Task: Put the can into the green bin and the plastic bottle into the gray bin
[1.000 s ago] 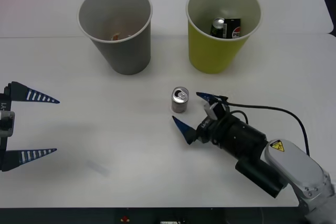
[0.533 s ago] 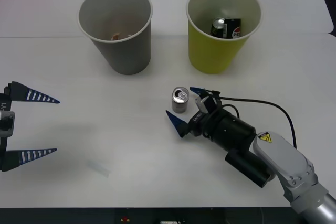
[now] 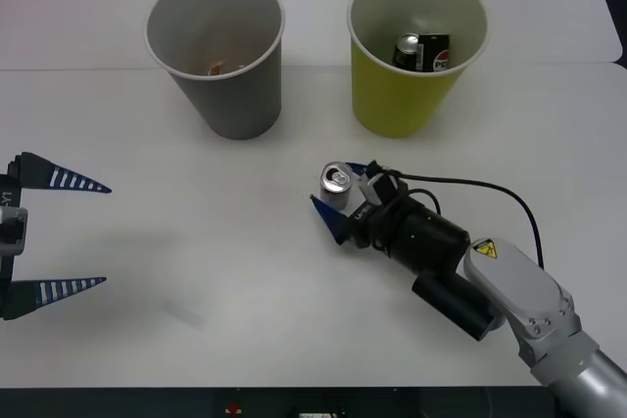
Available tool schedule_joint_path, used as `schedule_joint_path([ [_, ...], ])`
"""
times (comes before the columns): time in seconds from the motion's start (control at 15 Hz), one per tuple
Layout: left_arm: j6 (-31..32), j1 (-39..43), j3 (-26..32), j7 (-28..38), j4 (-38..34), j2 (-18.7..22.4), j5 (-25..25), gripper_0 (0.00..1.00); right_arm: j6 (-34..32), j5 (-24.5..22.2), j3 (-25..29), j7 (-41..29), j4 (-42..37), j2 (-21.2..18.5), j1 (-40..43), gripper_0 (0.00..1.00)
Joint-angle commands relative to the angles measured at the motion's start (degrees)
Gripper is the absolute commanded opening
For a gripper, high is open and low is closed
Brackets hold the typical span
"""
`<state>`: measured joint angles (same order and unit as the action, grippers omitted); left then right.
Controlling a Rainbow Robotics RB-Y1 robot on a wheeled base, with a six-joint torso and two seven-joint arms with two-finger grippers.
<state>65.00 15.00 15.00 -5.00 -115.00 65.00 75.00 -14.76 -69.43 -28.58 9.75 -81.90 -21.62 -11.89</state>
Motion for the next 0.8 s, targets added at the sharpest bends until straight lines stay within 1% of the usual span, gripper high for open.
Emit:
schedule_joint_path([
  [0.07, 0.0, 0.0, 0.0, 0.0, 0.0, 0.0, 0.0, 1.0, 0.09, -0.01, 0.01, -0.08, -0.01, 0.0, -0.15, 0.0],
  [0.33, 0.0, 0.0, 0.0, 0.0, 0.0, 0.0, 0.0, 1.0, 0.26, -0.01, 0.01, -0.44, -0.01, -0.35, -0.42, 0.0],
  [0.53, 0.0, 0.0, 0.0, 0.0, 0.0, 0.0, 0.0, 1.0, 0.0, 1.22, -0.08, -0.44, -0.98, -1.5, -0.33, 0.0],
  [0.6, 0.0, 0.0, 0.0, 0.0, 0.0, 0.0, 0.0, 1.0, -0.18, 1.22, 0.01, -0.7, -2.3, -2.73, -0.07, 0.0],
  [0.8, 0.0, 0.0, 0.0, 0.0, 0.0, 0.0, 0.0, 1.0, -0.97, 3.77, 0.01, -1.49, -6.69, -6.95, 1.69, 0.0],
])
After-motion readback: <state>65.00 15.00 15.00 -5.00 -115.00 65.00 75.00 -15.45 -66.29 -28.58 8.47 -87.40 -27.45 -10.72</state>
